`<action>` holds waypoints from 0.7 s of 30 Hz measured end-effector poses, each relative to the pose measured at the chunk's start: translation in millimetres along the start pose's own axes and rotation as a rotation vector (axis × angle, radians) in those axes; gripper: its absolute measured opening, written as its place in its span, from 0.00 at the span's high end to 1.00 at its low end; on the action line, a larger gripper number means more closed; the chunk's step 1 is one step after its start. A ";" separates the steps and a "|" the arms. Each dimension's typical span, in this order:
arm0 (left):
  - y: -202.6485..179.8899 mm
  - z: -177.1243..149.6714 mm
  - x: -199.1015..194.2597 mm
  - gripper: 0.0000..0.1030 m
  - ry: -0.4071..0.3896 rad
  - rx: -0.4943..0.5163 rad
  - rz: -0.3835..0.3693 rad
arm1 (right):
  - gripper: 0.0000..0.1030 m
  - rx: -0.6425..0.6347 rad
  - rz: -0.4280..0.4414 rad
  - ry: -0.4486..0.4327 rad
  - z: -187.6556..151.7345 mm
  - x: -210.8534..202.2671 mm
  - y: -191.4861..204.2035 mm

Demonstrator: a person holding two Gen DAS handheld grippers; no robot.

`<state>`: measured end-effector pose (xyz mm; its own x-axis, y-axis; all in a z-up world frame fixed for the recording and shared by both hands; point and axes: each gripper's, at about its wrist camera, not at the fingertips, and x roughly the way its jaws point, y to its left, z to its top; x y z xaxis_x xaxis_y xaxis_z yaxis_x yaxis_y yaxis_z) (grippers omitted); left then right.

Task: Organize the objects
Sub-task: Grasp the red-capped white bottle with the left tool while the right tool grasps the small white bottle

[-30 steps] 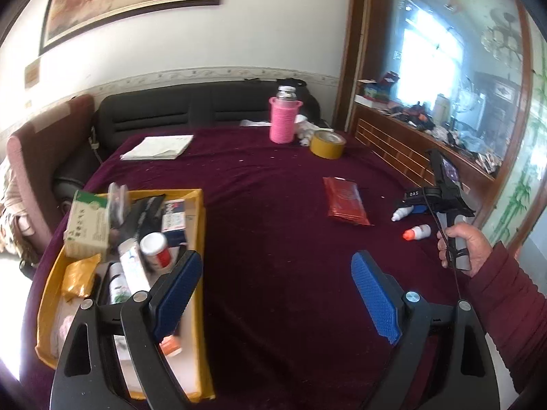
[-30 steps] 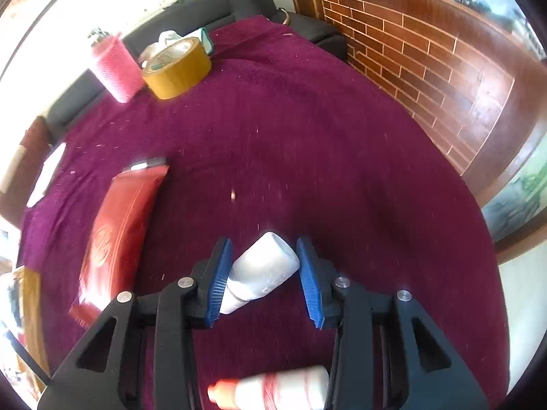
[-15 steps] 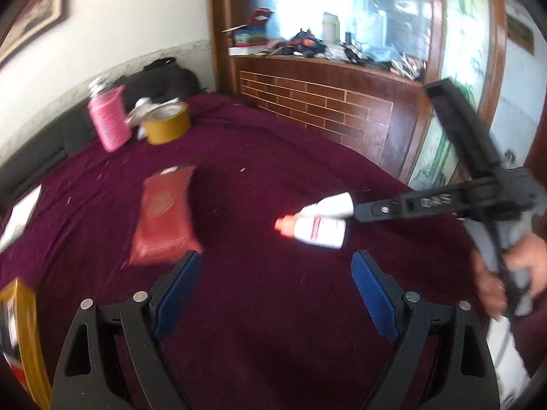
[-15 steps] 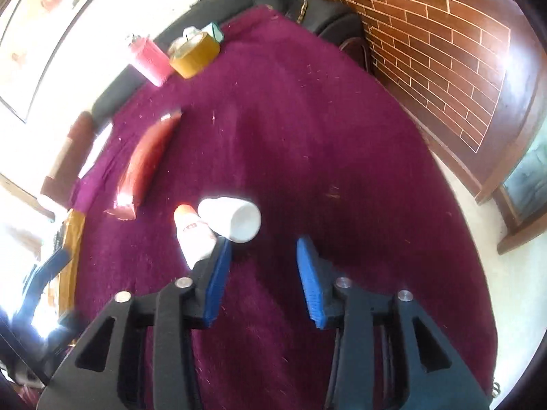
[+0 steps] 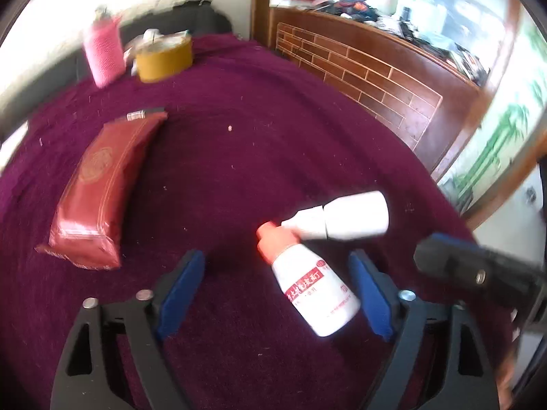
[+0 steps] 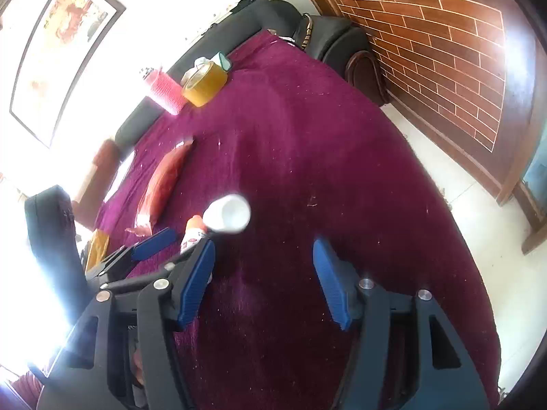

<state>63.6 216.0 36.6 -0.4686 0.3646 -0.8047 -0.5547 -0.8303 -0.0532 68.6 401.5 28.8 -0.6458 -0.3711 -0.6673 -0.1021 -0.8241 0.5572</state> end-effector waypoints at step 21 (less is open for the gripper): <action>65.1 -23.8 -65.7 0.78 -0.053 -0.063 -0.091 | 0.41 -0.468 -0.209 0.192 3.5 43.3 91.7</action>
<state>74.6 127.9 71.9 -0.4554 0.4599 -0.7623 -0.5529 -0.8172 -0.1628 28.7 311.4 52.7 -0.4933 -0.2148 -0.8429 0.1628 -0.9747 0.1531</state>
